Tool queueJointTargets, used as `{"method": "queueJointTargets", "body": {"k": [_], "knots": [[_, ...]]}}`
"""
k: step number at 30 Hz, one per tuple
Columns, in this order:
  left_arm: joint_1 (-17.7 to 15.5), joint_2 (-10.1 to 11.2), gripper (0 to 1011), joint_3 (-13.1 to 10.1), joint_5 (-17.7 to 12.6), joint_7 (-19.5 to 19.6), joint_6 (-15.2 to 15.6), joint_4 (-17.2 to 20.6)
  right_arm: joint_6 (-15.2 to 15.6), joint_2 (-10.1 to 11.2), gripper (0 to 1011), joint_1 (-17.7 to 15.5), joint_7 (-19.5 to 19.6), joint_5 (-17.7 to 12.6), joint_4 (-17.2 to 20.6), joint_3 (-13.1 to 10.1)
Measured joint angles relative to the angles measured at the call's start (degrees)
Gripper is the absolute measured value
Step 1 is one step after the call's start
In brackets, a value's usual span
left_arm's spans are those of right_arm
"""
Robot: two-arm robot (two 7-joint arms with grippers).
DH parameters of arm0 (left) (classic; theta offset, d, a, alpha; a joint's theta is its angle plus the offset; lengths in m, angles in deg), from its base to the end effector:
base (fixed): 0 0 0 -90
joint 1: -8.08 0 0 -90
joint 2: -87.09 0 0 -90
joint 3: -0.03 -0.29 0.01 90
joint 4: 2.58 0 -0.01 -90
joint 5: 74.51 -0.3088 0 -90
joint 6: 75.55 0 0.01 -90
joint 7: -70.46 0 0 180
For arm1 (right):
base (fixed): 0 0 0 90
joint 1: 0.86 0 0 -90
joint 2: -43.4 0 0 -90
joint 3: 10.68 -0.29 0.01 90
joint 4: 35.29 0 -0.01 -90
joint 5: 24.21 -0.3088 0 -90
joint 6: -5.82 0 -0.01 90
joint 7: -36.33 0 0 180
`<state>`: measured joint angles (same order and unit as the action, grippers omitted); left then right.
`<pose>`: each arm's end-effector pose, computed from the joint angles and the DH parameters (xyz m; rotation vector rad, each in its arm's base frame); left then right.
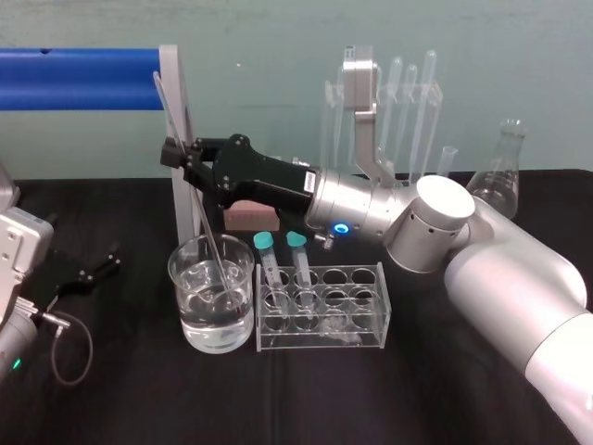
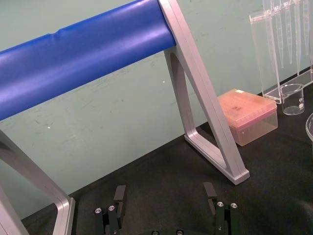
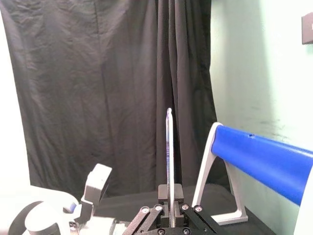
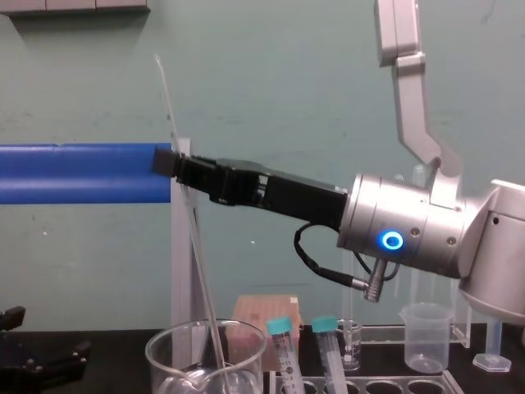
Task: Hold the thermometer with one hand and immerse one end into the beaker, then reinsert it into the test tube rack.
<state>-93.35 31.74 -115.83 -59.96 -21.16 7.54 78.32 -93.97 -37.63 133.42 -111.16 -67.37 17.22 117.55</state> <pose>0.3581 0.0827 -0.3023 0.3045 -0.2851 1.2480 0.5011 0.0800 -0.2231 0.2377 -0.0111 -0.1881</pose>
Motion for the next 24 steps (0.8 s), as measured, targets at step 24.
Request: {"method": "queueJointTargets", "body": {"k": [24], "knots": [[0.0, 0.0, 1008, 0.0, 0.0, 0.0, 0.0, 0.0, 0.86, -0.55, 57, -1.01, 0.04, 1.54, -1.23, -1.21]]}}
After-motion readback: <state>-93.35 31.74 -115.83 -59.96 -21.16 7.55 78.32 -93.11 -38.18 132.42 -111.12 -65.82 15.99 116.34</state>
